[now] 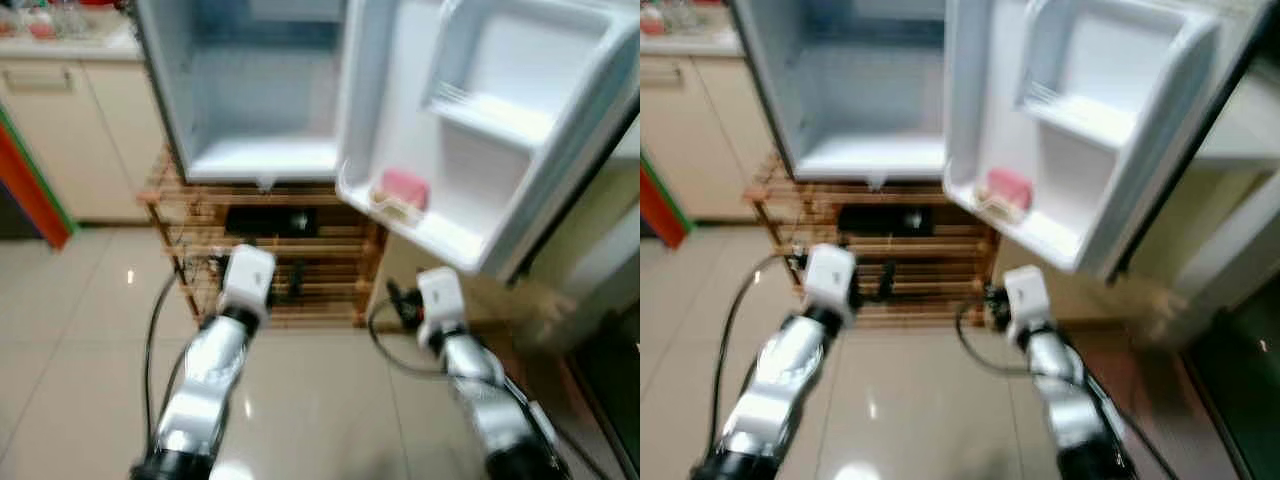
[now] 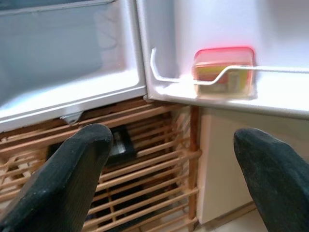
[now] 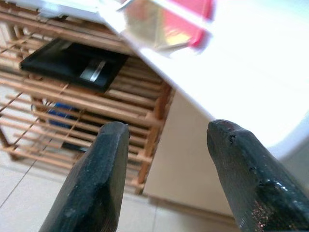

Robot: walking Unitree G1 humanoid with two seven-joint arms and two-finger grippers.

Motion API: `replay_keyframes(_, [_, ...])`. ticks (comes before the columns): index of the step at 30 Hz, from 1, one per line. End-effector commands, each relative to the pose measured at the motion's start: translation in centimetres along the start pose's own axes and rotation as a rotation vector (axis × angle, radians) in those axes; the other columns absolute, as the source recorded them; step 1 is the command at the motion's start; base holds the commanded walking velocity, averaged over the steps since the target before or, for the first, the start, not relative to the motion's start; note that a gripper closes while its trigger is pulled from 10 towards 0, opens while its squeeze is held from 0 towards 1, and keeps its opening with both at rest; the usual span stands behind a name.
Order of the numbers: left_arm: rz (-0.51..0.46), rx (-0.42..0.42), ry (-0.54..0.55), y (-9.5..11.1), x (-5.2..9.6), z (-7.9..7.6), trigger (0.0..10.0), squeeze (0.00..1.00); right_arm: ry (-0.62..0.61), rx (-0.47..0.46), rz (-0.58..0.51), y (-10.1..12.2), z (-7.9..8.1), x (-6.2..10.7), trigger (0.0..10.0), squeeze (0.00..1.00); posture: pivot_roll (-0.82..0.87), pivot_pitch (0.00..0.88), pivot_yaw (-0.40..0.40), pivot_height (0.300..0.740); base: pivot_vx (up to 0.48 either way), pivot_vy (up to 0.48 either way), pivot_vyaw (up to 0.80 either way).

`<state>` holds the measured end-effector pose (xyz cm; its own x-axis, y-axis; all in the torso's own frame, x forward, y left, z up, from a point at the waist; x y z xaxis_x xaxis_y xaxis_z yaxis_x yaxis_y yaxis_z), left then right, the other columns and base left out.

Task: Restocking fridge

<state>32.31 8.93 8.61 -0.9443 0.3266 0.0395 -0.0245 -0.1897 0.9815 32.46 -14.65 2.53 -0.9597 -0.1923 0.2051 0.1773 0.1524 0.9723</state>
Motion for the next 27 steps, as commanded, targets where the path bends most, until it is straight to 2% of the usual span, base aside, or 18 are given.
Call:
replay_keyframes(1, [-0.007, -0.017, 0.021, 0.3, 0.0, 1.0, 10.0, 0.00, 0.026, -0.009, -0.030, 0.8, 1.1, -0.4, 10.0, 0.04, -0.01, 0.000, -0.013, 0.740, 0.311, -0.364, 0.00])
replay_keyframes(7, [-0.008, 0.002, 0.023, 0.3, 0.0, 1.1, 10.0, 0.00, 0.059, -0.022, -0.029, 0.7, 1.6, -0.2, 10.0, 0.05, -0.01, 0.000, -0.013, 0.740, 0.310, -0.363, 0.00])
replay_keyframes(10, [0.000, 0.036, 0.015, 0.1, 0.0, 0.9, 10.0, 0.00, 0.090, -0.031, -0.020, 0.3, 1.8, 0.3, 10.0, 0.05, -0.02, 0.000, -0.012, 0.740, 0.000, 0.000, 0.00])
replay_keyframes(18, [0.008, 0.034, 0.009, 0.0, 0.0, 0.7, 10.0, 0.00, 0.092, -0.030, -0.001, -0.5, 1.7, 0.9, 10.0, 0.04, -0.02, 0.000, -0.016, 0.740, 0.000, 0.000, 0.00])
replay_keyframes(23, [0.010, 0.042, 0.011, -0.1, -0.1, 0.7, 10.0, 0.00, 0.084, -0.052, 0.015, -1.1, 1.4, 1.4, 10.0, 0.05, -0.02, 0.000, -0.018, 0.740, 0.000, 0.000, 0.00])
replay_keyframes(24, [0.009, 0.043, 0.012, -0.2, 0.0, 0.8, 10.0, 0.00, 0.067, -0.072, 0.031, -1.7, 0.7, 1.9, 10.0, 0.04, -0.02, 0.000, -0.019, 0.740, 0.000, 0.000, 0.00])
replay_keyframes(27, [0.008, 0.040, 0.011, -0.2, 0.0, 0.9, 10.0, 0.00, 0.057, -0.094, 0.052, -2.3, 0.2, 2.4, 10.0, 0.05, -0.02, 0.000, -0.020, 0.740, 0.000, 0.000, 0.00])
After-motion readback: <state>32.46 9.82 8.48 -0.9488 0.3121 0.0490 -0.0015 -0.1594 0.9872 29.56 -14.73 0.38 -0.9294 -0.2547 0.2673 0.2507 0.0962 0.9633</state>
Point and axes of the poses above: a point about 5 cm out from each wrist's last joint towards the gripper, its own x axis pointing back from the gripper into the wrist, its own y axis along the axis of the wrist's last joint, z = x × y, the point moved 5 cm from there along -x, pointing out of the wrist towards the gripper, and after that the axes turned 2 degrees about -x, right-handed, at the moved point
